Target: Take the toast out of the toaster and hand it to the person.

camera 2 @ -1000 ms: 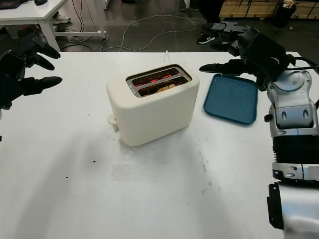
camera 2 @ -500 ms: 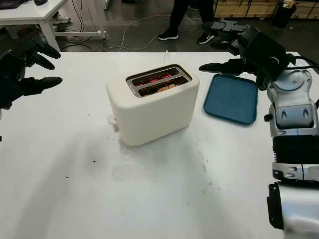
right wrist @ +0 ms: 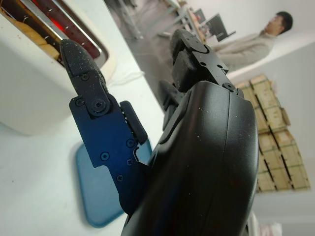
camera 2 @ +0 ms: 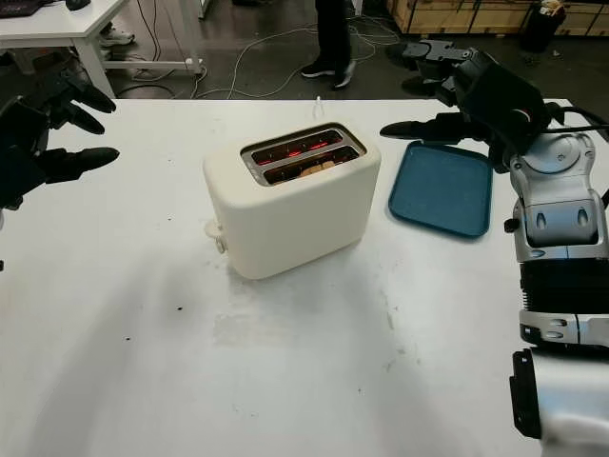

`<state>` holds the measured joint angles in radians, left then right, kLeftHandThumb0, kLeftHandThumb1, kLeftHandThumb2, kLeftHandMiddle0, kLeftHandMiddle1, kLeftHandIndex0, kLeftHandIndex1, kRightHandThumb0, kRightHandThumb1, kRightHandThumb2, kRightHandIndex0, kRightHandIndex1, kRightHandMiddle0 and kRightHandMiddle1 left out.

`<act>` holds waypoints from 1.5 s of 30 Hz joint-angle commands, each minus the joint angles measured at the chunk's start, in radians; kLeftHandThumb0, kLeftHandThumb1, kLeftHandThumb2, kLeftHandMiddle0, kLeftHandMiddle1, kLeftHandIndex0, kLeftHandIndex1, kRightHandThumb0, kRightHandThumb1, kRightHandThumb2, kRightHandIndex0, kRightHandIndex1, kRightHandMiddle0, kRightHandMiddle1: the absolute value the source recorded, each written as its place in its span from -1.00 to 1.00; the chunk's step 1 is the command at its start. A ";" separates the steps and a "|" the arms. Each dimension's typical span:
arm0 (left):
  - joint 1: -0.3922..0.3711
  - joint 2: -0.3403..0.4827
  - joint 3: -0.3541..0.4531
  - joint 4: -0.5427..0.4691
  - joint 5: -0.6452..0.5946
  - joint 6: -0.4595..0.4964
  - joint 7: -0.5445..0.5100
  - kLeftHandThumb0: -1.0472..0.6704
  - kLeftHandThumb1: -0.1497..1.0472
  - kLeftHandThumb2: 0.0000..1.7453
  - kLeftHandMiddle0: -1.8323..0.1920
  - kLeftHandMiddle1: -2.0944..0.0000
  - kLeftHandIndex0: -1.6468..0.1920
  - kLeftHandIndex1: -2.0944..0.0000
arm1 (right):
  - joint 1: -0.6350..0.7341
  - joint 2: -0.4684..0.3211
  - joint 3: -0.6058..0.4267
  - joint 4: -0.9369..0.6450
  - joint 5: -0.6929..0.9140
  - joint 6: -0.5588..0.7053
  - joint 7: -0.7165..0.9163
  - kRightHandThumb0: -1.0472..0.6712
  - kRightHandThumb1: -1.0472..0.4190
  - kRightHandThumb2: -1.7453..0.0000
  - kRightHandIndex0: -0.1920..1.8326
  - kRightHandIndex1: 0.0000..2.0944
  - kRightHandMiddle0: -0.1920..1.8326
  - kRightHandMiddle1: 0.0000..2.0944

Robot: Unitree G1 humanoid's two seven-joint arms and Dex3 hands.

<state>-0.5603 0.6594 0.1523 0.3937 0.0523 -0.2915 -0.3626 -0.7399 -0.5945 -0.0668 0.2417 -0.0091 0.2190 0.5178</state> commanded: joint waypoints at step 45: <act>0.004 -0.004 0.004 -0.005 -0.011 -0.001 0.002 -1.00 0.79 -0.84 0.81 -0.54 0.79 -0.43 | -0.006 -0.004 -0.003 -0.013 0.011 0.014 -0.001 -0.37 -0.53 1.00 -0.81 -0.32 -0.42 -1.00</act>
<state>-0.5602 0.6591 0.1524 0.3943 0.0516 -0.2929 -0.3625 -0.7398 -0.5946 -0.0663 0.2413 -0.0075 0.2230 0.5136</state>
